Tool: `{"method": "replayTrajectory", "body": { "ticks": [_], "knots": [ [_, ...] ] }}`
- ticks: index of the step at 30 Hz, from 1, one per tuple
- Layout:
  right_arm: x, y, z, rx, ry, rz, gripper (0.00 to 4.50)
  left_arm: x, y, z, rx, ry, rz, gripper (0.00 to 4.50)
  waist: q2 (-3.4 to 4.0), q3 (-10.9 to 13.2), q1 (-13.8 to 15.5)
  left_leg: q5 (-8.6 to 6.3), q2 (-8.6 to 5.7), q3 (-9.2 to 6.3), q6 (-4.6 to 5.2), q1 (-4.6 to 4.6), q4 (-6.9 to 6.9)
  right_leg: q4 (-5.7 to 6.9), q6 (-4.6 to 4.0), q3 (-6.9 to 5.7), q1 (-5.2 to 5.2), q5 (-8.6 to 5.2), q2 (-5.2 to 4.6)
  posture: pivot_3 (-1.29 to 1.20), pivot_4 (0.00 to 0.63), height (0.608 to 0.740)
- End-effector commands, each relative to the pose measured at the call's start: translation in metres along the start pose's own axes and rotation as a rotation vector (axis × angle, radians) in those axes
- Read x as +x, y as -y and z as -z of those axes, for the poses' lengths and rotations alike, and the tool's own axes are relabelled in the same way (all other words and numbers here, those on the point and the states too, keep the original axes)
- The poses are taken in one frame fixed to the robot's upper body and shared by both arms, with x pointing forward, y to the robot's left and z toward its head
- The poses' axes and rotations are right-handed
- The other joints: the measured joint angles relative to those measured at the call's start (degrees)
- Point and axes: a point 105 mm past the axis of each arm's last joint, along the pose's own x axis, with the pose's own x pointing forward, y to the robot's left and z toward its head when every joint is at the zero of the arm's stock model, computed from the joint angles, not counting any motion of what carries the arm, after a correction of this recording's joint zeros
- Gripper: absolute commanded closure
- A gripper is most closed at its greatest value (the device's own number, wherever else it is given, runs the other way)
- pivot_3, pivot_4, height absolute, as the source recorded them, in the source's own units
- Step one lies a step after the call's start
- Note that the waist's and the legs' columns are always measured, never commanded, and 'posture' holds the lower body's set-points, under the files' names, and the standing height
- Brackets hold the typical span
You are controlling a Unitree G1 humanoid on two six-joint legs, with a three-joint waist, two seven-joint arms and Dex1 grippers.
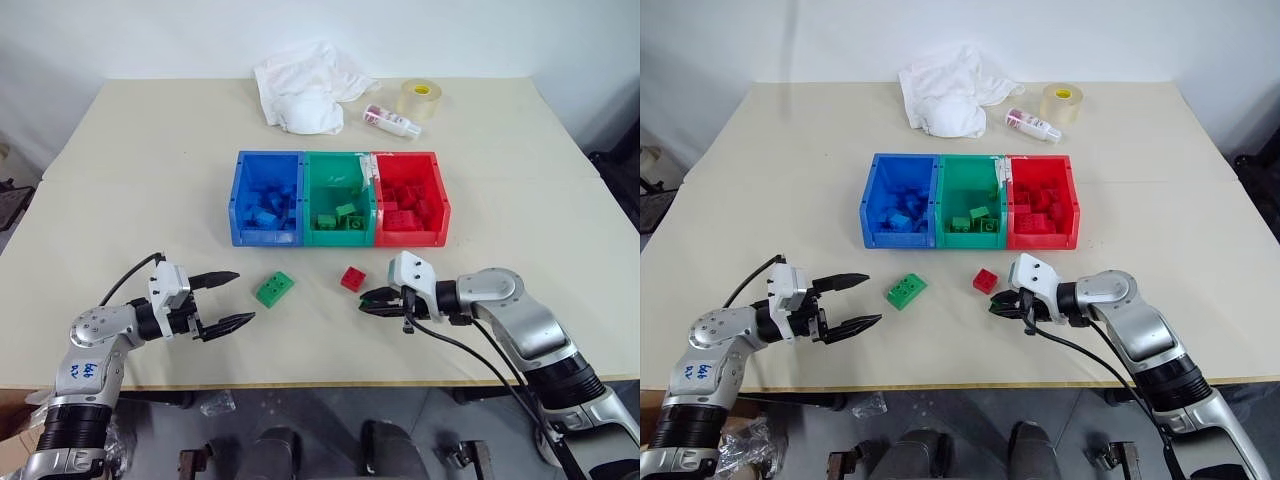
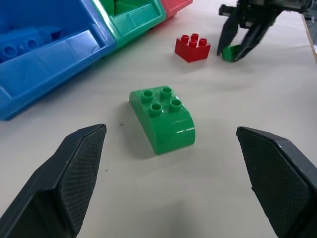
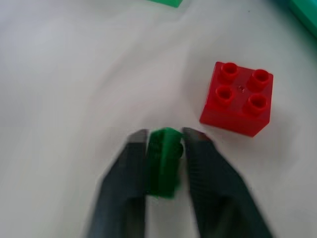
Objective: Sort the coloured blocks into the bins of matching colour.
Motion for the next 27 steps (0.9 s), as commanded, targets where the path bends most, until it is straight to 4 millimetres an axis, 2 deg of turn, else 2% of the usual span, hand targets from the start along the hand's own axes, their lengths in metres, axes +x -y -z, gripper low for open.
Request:
{"method": "replayTrajectory", "body": {
  "ticks": [1,6,11,15,17,18,23,27],
  "knots": [
    [-0.006,0.009,-0.028,-0.051,0.084,0.027,4.06,0.000,-0.001,-0.008,0.019,0.033,-0.008,0.00,0.00,0.0,0.0,0.00,0.00,0.01,0.00,0.00,0.00,0.00,0.00,0.00,-0.01,0.00,0.00,0.00,0.150,0.740],
    [-0.016,0.027,-0.057,-0.097,0.156,0.078,4.06,-0.001,-0.002,-0.008,0.021,0.034,-0.014,0.00,0.00,0.0,-0.1,0.00,0.01,0.00,0.00,0.00,-0.01,0.01,0.00,0.00,-0.03,0.00,0.01,0.00,0.150,0.740],
    [-0.015,0.067,-0.103,-0.157,0.278,0.193,4.06,-0.001,-0.003,-0.007,0.021,0.033,-0.016,0.00,0.00,0.0,-0.5,0.00,0.03,0.03,-0.01,0.01,-0.04,0.01,0.00,0.00,-0.05,0.00,0.01,0.00,0.150,0.740],
    [-0.003,0.102,-0.120,-0.192,0.286,0.284,4.06,0.002,-0.004,-0.009,0.025,0.038,-0.015,0.00,0.00,0.0,-1.3,0.01,0.00,-0.02,-0.01,0.01,-0.07,0.10,-0.01,-0.01,-0.08,0.00,0.01,0.00,0.150,0.740],
    [0.004,0.120,-0.125,-0.184,0.283,0.347,3.36,0.003,-0.004,-0.010,0.029,0.040,-0.014,0.00,0.00,0.0,-1.7,0.00,-0.04,-0.06,-0.01,0.02,-0.09,0.13,-0.01,-0.02,-0.07,0.00,-0.01,0.00,0.150,0.740],
    [0.008,0.124,-0.127,-0.183,0.281,0.355,3.18,0.003,-0.004,-0.010,0.030,0.041,-0.014,0.00,0.01,0.0,-1.8,0.00,-0.05,-0.04,-0.01,0.01,-0.09,0.13,0.00,0.00,-0.09,0.00,-0.01,0.00,0.150,0.740],
    [0.016,0.126,-0.136,-0.210,0.317,0.331,1.50,0.003,-0.003,-0.011,0.036,0.043,-0.012,0.00,0.01,0.0,-2.3,0.00,-0.03,-0.10,-0.01,0.01,-0.20,0.17,-0.02,-0.07,-0.14,-0.01,0.00,0.00,0.150,0.740],
    [0.012,0.123,-0.133,-0.223,0.325,0.312,0.19,0.002,-0.004,-0.011,0.038,0.041,-0.009,0.00,0.01,0.0,-2.7,0.00,-0.04,-0.10,-0.01,0.01,-0.17,0.18,-0.02,-0.07,-0.13,-0.01,-0.01,0.00,0.150,0.740]
  ]
}}
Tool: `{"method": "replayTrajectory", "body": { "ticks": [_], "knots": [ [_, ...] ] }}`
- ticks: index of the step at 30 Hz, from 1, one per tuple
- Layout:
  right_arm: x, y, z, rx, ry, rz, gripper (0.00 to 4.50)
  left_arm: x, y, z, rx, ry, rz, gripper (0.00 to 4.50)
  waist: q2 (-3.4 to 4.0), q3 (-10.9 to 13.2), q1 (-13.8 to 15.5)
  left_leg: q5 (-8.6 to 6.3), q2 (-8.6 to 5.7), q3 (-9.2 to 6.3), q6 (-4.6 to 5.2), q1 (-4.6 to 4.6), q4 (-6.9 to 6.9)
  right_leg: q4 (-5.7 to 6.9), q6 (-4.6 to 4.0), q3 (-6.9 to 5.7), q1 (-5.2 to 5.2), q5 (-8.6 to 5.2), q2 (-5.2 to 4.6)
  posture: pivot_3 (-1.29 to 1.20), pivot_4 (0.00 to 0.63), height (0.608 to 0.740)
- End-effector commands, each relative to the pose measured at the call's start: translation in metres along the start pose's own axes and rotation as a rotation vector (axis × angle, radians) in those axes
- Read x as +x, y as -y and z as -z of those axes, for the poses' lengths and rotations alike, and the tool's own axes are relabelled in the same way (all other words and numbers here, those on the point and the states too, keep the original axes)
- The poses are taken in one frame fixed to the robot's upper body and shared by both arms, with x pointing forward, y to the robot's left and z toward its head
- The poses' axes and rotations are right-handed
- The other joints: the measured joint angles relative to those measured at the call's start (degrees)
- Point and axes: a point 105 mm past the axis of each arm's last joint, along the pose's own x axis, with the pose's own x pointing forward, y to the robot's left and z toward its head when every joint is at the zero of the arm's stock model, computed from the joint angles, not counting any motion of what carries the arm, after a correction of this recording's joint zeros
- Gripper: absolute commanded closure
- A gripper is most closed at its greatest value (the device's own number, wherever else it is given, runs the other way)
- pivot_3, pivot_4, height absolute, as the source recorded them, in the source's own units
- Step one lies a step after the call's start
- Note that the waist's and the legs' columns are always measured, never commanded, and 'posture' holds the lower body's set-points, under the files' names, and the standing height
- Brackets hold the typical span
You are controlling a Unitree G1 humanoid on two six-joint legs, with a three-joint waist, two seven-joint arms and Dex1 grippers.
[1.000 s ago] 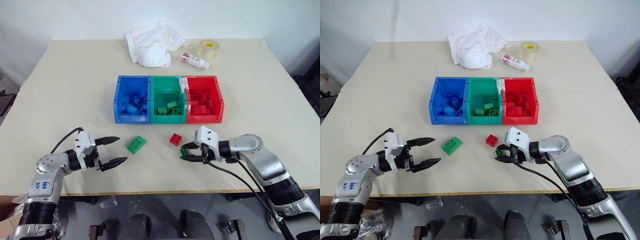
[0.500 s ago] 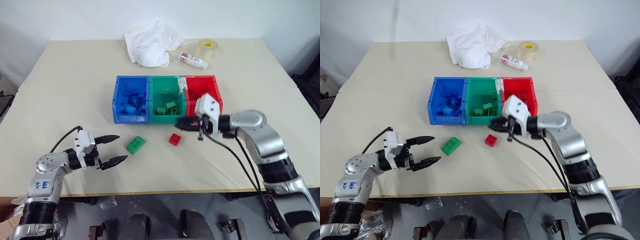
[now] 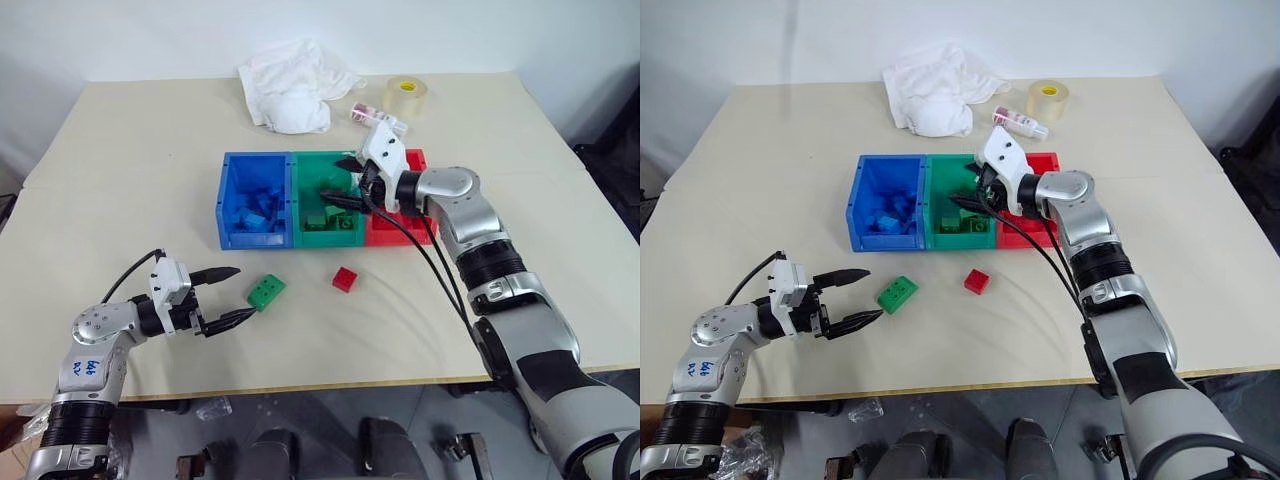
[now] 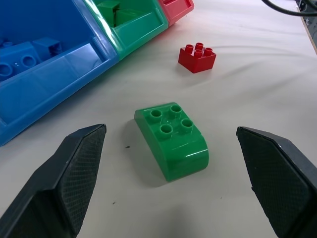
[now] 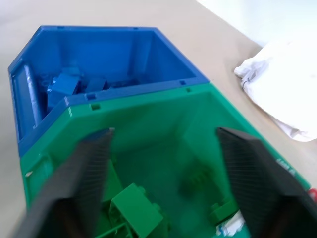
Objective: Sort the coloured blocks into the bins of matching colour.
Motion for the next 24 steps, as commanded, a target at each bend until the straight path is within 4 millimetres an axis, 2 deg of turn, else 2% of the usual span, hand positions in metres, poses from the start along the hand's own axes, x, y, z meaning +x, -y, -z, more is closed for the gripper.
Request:
{"method": "replayTrajectory", "body": {
  "ticks": [1,4,9,12,16,21,24],
  "knots": [
    [-0.009,0.006,-0.019,-0.050,0.066,-0.001,0.04,-0.001,-0.001,-0.007,0.030,0.023,0.003,0.00,0.00,0.0,-0.3,0.00,0.01,-0.01,0.00,0.00,0.01,0.02,0.00,-0.01,0.01,0.00,0.01,0.00,0.150,0.740],
    [-0.028,-0.004,-0.015,-0.043,0.079,-0.057,0.04,0.000,-0.003,-0.007,0.029,0.020,0.010,0.00,0.00,0.0,-0.2,0.00,0.01,-0.04,0.00,0.00,0.01,0.03,0.00,-0.01,0.01,0.00,0.00,0.00,0.150,0.740],
    [-0.080,-0.031,0.000,-0.010,0.065,-0.141,0.04,0.000,-0.008,-0.007,0.029,0.013,0.020,0.00,0.00,0.0,0.9,-0.01,-0.02,-0.09,0.01,-0.02,0.05,-0.01,0.00,-0.04,0.04,0.00,-0.02,0.00,0.150,0.740],
    [-0.125,-0.049,0.015,0.045,-0.010,-0.173,0.04,-0.003,-0.012,-0.006,0.029,0.005,0.022,0.00,0.01,0.0,1.3,-0.01,-0.02,-0.02,0.01,-0.03,0.11,-0.01,0.00,-0.01,0.05,0.00,-0.02,0.00,0.150,0.740],
    [-0.180,-0.061,0.034,0.120,-0.160,-0.141,0.04,-0.008,-0.016,-0.004,0.030,-0.012,0.026,0.00,0.01,0.0,2.2,-0.01,0.00,0.10,0.01,-0.06,0.14,-0.12,0.01,0.02,0.09,0.00,-0.02,0.00,0.150,0.740],
    [-0.221,-0.068,0.046,0.169,-0.296,-0.085,0.04,-0.013,-0.020,-0.004,0.031,-0.023,0.027,0.00,0.00,0.0,2.6,-0.01,0.10,0.32,0.02,0.01,0.13,-0.20,0.01,0.06,0.12,0.00,0.01,0.00,0.150,0.740],
    [-0.219,-0.070,0.044,0.174,-0.300,-0.082,0.04,-0.012,-0.021,-0.004,0.033,-0.022,0.029,0.00,0.00,0.0,2.5,-0.01,0.11,0.37,0.02,0.02,0.14,-0.21,0.01,0.09,0.13,0.00,0.01,0.00,0.150,0.740]
  ]
}}
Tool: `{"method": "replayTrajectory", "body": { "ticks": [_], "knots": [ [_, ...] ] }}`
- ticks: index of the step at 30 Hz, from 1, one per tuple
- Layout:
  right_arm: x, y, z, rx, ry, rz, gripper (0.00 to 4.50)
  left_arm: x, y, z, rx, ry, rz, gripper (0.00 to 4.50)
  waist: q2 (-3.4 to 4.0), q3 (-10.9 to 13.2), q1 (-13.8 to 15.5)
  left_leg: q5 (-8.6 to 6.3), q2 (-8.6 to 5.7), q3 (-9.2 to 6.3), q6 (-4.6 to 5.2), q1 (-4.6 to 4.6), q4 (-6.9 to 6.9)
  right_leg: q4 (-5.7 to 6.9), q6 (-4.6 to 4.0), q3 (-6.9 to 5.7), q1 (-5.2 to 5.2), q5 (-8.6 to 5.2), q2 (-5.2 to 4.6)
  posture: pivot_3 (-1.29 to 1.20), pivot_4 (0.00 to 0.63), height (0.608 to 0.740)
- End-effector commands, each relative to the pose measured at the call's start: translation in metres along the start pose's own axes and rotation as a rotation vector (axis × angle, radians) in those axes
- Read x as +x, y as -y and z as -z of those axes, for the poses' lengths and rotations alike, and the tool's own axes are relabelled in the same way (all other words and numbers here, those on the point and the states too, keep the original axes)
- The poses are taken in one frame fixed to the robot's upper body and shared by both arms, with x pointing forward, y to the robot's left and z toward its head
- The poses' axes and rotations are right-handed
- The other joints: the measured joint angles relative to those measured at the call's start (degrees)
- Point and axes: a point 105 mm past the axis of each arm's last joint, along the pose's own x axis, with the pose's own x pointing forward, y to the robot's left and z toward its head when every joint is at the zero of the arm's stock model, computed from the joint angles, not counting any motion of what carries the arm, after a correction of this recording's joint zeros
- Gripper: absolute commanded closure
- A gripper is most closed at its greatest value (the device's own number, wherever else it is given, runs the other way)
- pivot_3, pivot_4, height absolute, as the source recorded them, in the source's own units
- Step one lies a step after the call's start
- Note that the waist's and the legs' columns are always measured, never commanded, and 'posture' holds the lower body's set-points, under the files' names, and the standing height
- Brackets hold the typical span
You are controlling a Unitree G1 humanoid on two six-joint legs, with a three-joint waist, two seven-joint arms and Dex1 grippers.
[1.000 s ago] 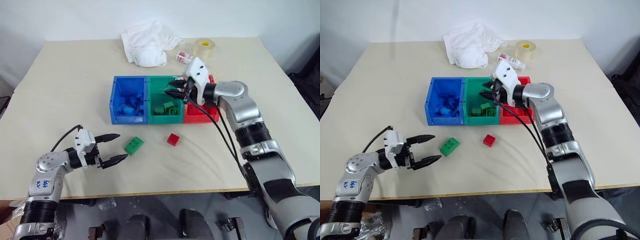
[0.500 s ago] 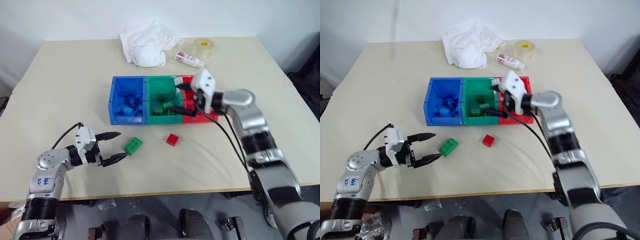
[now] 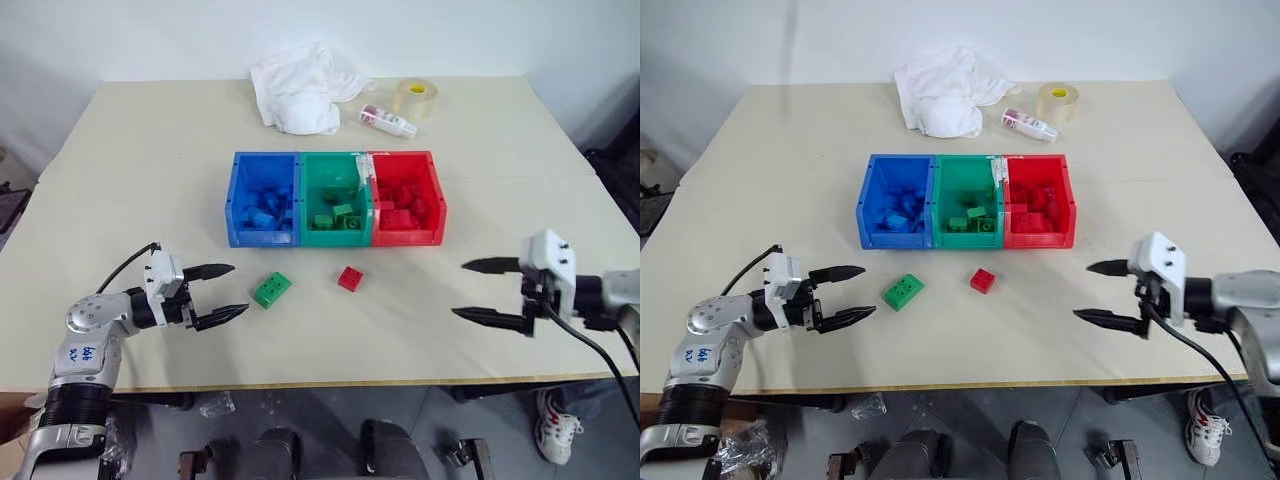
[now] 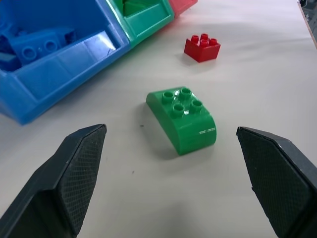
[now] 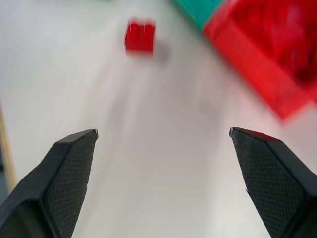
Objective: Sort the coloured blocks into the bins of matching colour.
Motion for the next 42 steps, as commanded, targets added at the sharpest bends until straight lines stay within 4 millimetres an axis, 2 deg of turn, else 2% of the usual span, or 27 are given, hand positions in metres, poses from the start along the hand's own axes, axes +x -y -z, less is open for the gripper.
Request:
{"method": "replayTrajectory", "body": {
  "ticks": [1,9,15,17,20,22,26,31,36,39,42],
  "knots": [
    [0.000,-0.001,-0.020,-0.051,0.040,0.000,0.04,-0.003,-0.005,-0.008,0.041,0.007,-0.007,0.00,0.00,0.0,0.0,0.00,0.01,0.04,0.00,0.01,0.01,-0.01,0.00,0.02,0.00,0.00,0.00,0.00,0.150,0.740],
    [0.073,-0.012,-0.035,-0.011,0.125,-0.079,0.04,0.005,-0.002,-0.011,0.049,0.032,0.002,0.00,-0.01,0.0,0.0,0.00,0.05,-0.05,-0.01,0.01,0.00,0.01,0.00,-0.01,-0.02,0.00,0.02,0.00,0.150,0.740],
    [0.142,-0.010,-0.039,-0.017,0.143,-0.087,0.04,0.006,0.009,-0.009,0.040,0.051,-0.005,0.00,-0.01,0.0,-0.1,0.00,-0.03,-0.15,-0.01,-0.01,0.03,0.05,0.00,-0.01,-0.04,0.00,-0.01,0.00,0.150,0.740],
    [0.156,-0.008,-0.042,-0.016,0.151,-0.080,0.04,0.005,0.012,-0.008,0.036,0.053,-0.013,0.00,-0.01,0.0,-0.3,0.00,-0.03,-0.15,-0.01,0.00,0.01,0.06,0.00,-0.01,-0.06,0.00,0.00,0.00,0.150,0.740],
    [0.164,-0.007,-0.040,-0.021,0.142,-0.082,0.04,0.002,0.014,-0.007,0.031,0.049,-0.027,0.00,-0.01,0.0,-0.2,0.01,-0.03,-0.21,-0.02,-0.01,-0.05,0.14,-0.01,-0.03,-0.11,0.00,0.01,0.00,0.150,0.740],
    [0.166,-0.008,-0.039,-0.027,0.145,-0.090,0.04,0.000,0.015,-0.007,0.029,0.048,-0.034,0.00,-0.01,0.0,-0.2,0.01,-0.10,-0.28,-0.01,-0.01,-0.03,0.15,0.00,-0.03,-0.09,0.00,-0.01,0.00,0.150,0.740],
    [0.166,-0.010,-0.047,-0.030,0.178,-0.089,1.22,0.000,0.016,-0.007,0.028,0.048,-0.042,0.00,-0.01,0.0,-0.2,0.00,-0.10,-0.27,-0.01,-0.01,0.01,0.14,0.00,-0.01,-0.05,0.00,0.00,0.00,0.150,0.740],
    [0.154,-0.007,-0.058,-0.051,0.217,-0.068,3.00,0.002,0.015,-0.007,0.026,0.048,-0.041,0.00,0.00,0.0,-0.3,0.01,-0.08,-0.26,-0.02,-0.01,0.00,0.16,-0.01,-0.01,-0.08,0.00,0.01,0.00,0.150,0.740],
    [0.126,0.002,-0.085,-0.086,0.293,-0.007,3.04,0.004,0.014,-0.006,0.023,0.050,-0.033,0.00,0.00,0.0,-0.2,0.01,-0.09,-0.26,-0.01,-0.01,0.00,0.15,0.00,-0.01,-0.07,0.00,0.00,0.00,0.150,0.740],
    [0.096,0.034,-0.102,-0.132,0.322,0.134,3.04,0.009,0.014,-0.006,0.020,0.055,-0.019,0.00,-0.01,0.0,0.0,0.01,-0.10,-0.26,-0.01,-0.01,0.01,0.15,0.00,-0.01,-0.06,0.00,0.00,0.00,0.150,0.740],
    [0.081,0.061,-0.111,-0.156,0.329,0.246,3.04,0.012,0.014,-0.005,0.015,0.058,-0.005,0.00,0.00,0.0,-0.2,0.01,-0.10,-0.21,-0.01,-0.01,0.01,0.14,0.00,0.02,-0.07,0.00,0.00,0.00,0.150,0.740]
  ]
}}
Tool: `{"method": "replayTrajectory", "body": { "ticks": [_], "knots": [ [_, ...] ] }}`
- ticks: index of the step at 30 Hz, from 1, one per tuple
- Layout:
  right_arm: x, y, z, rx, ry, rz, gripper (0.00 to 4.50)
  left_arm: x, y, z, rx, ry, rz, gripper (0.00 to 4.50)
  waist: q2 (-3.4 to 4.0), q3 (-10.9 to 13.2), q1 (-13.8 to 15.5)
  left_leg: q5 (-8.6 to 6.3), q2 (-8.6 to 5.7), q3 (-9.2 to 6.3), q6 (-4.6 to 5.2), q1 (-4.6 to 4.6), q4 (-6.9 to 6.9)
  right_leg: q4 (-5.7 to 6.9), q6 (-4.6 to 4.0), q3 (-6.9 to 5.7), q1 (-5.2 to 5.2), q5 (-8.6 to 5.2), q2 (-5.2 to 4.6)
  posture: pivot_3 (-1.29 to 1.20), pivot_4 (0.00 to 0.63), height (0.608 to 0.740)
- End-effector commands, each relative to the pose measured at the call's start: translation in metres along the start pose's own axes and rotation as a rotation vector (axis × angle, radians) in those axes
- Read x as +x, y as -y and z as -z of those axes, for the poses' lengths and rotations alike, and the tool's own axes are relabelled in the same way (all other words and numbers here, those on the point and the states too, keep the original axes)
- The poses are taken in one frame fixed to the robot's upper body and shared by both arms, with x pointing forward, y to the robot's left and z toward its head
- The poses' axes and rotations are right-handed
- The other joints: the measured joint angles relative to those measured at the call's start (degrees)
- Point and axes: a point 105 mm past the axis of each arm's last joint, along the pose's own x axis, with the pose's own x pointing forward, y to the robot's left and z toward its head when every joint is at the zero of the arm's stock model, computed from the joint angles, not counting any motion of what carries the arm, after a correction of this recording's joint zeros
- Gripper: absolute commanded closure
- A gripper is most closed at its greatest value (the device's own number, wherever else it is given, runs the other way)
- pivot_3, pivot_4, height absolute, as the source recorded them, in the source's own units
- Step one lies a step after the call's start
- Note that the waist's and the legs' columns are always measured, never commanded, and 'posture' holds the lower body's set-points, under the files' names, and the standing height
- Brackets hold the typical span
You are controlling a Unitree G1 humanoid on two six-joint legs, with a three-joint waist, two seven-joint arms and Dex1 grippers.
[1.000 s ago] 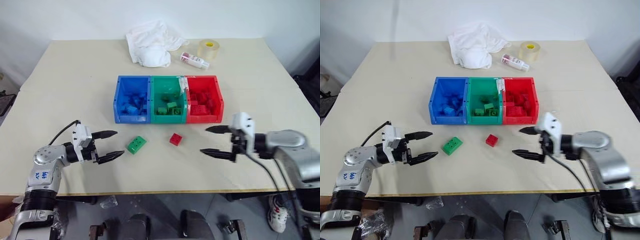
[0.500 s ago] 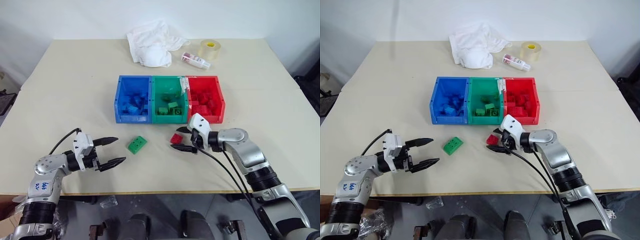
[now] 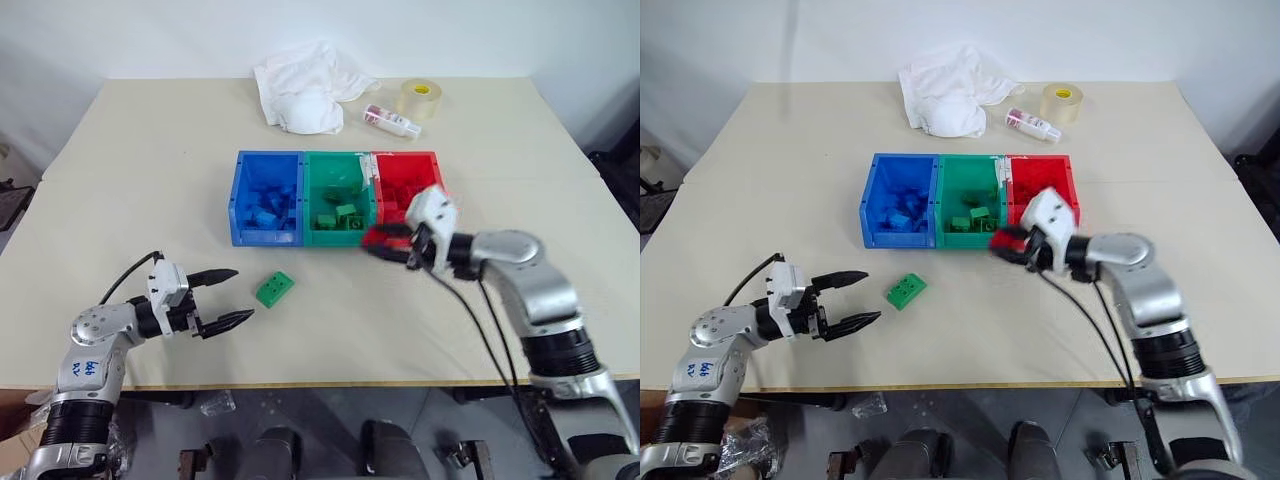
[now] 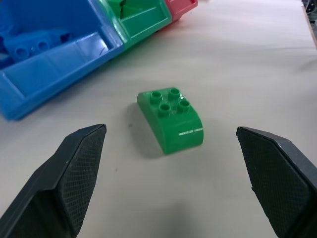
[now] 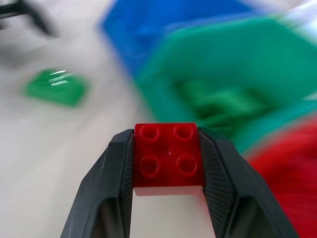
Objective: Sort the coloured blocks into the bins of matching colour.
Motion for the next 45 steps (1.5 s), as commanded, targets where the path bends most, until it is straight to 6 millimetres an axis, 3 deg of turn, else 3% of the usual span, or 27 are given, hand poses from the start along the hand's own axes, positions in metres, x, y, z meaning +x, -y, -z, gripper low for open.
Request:
{"method": "replayTrajectory", "body": {
  "ticks": [1,2,5,11,18,25,28,32,40,43,45],
  "knots": [
    [-0.012,0.031,-0.019,-0.062,0.050,0.122,3.04,0.004,0.001,-0.002,0.003,0.018,0.018,0.00,0.00,0.0,-0.1,0.00,0.01,0.00,0.00,0.01,-0.02,0.00,0.00,-0.01,-0.01,0.00,0.01,0.00,0.150,0.740],
    [-0.012,0.044,-0.018,-0.066,0.035,0.169,3.04,0.006,0.000,-0.002,0.001,0.015,0.023,0.00,0.00,0.0,-0.2,0.00,0.04,-0.02,0.00,0.02,-0.06,0.00,0.00,-0.03,-0.01,0.00,0.03,0.00,0.150,0.740],
    [-0.011,0.071,-0.011,-0.045,-0.009,0.247,2.02,0.012,-0.004,-0.003,0.000,0.013,0.031,0.00,0.00,0.0,-0.7,0.00,0.01,0.06,-0.01,0.01,-0.06,0.01,0.00,-0.02,-0.03,0.00,0.03,0.00,0.150,0.740],
    [-0.007,0.076,-0.006,-0.067,-0.015,0.221,0.02,0.013,-0.004,-0.002,-0.005,0.002,0.043,0.00,0.00,0.0,-1.5,-0.01,0.00,0.01,0.01,0.00,-0.13,0.01,0.00,-0.04,-0.04,0.00,0.00,0.00,0.150,0.740],
    [-0.021,0.061,-0.002,-0.100,-0.002,0.130,0.02,0.012,-0.003,0.006,-0.032,-0.046,0.035,0.00,0.00,0.0,-1.5,-0.01,0.04,0.02,0.01,0.00,-0.10,0.01,0.00,-0.04,-0.05,0.00,0.01,0.00,0.150,0.740],
    [-0.064,0.004,0.027,-0.081,-0.072,-0.145,0.02,0.011,-0.005,0.009,-0.033,-0.071,0.007,0.00,0.00,0.0,-0.2,-0.02,-0.01,-0.04,0.03,-0.05,-0.03,-0.04,0.01,-0.07,0.02,0.00,-0.02,0.00,0.150,0.740],
    [-0.092,-0.020,0.046,-0.021,-0.139,-0.271,0.02,0.003,0.000,0.015,-0.054,-0.121,-0.016,0.00,0.00,0.0,0.1,-0.01,0.03,0.04,0.03,-0.04,0.01,-0.09,0.01,-0.04,0.04,0.00,-0.01,0.00,0.150,0.740],
    [-0.108,-0.031,0.055,0.034,-0.168,-0.318,0.02,-0.023,0.010,0.016,-0.079,-0.169,-0.091,0.00,0.00,0.0,-0.5,-0.02,0.13,0.18,0.02,0.01,-0.03,-0.16,0.01,0.01,0.06,0.00,0.01,0.00,0.150,0.740],
    [-0.101,-0.031,0.051,0.055,-0.137,-0.325,0.02,-0.074,0.041,0.006,-0.116,-0.263,-0.247,0.00,0.03,0.0,-0.8,-0.07,0.30,0.18,-0.07,0.04,-0.07,-0.39,-0.03,0.04,0.12,-0.02,0.04,0.00,0.150,0.740],
    [-0.095,-0.029,0.049,0.054,-0.127,-0.328,0.02,-0.075,0.044,0.005,-0.118,-0.268,-0.270,0.00,0.06,0.0,0.4,-0.07,0.30,0.17,-0.07,0.04,-0.05,-0.75,-0.03,0.08,0.16,-0.02,0.04,0.00,0.150,0.740],
    [-0.087,-0.028,0.046,0.048,-0.106,-0.333,0.02,-0.061,0.041,0.004,-0.107,-0.244,-0.256,0.00,0.07,0.0,0.9,-0.07,0.29,0.12,-0.08,0.04,-0.03,-0.74,-0.03,0.09,0.19,-0.02,0.04,0.00,0.150,0.740]
  ]
}}
